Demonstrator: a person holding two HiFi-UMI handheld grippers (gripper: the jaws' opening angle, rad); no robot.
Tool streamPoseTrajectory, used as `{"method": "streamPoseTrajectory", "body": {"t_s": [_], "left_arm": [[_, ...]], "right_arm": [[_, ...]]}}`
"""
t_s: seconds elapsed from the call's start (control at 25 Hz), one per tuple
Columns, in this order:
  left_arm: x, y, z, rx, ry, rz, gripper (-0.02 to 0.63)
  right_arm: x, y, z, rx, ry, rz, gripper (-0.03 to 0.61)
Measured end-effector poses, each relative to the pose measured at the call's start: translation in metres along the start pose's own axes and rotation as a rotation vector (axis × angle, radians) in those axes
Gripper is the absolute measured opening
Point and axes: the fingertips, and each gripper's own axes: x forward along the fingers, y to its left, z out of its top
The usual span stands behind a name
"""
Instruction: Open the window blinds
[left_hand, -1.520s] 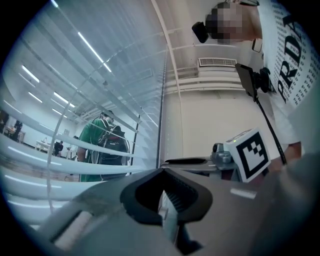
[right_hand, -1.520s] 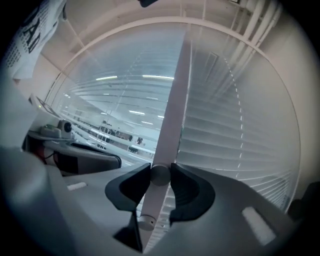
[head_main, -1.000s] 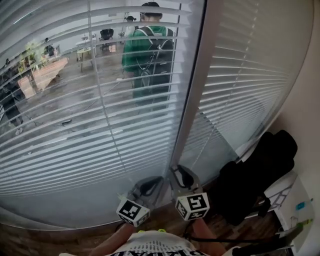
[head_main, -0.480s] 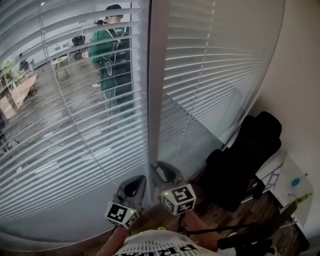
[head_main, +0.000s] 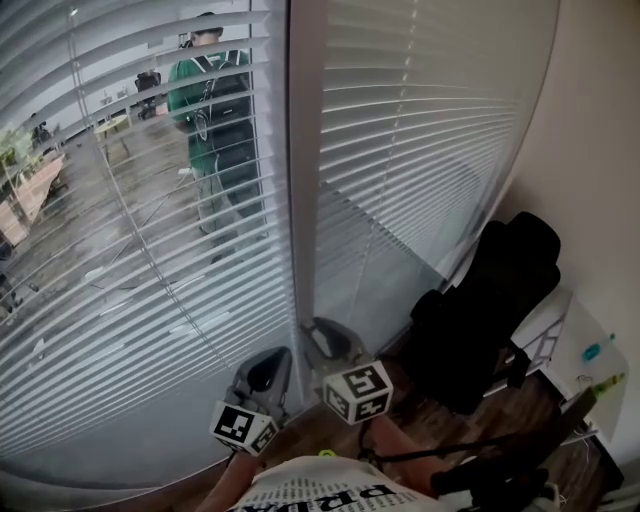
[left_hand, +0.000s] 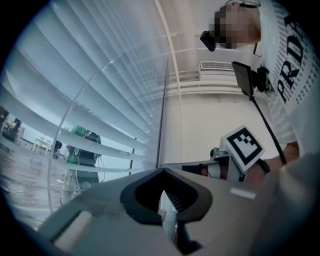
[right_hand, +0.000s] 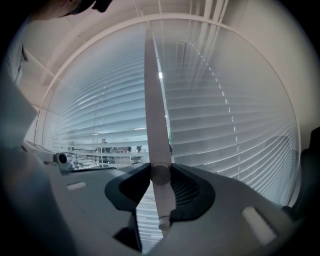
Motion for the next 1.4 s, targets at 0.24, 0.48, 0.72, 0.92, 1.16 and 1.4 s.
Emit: {"method": "streamPoseTrajectory", "body": {"t_s": [0.24,0.48,0.72,0.92,1.16,1.4], "left_arm": [[0.0013,-0.0001,-0.0007,0.018,-0.004,-0.023,-0.008],[0.0012,0.0047,0.0022,0.01,0.003,-0.019,-0.008],[0.0013,-0.0017,-0.0022,0.024,0.002,-0.022,-0.008],[0.0031,-0.0031,0.0017,0.018,-0.012,-0.023,-0.008],[-0.0013,-0.0028,-0.0028,0.022,-0.001,-0.03,-0.008],[-0.001,0.0015,0.0024,0.006,-0.005,-0.026,-0.008]], "right_arm": [[0.0003,-0.0018,0.0015,0.02,-0.016,-0.008,0.135],[0.0055,0.0003,0.0035,0.0,-0.013,-0.023,0.133],[-0.001,-0.0013,0.0002,-0.021,-0.02,-0.032,0.133],[-0.0015,-0.0022,0.0025,-0.023,-0.026,-0.037,0.133],[-0.0019,0.0007,-0.0021,-0.021,-0.029,-0.039,0.133],[0.0032,0.0024,-0.0002,-0.026,-0.029,-0.042,0.133]]}}
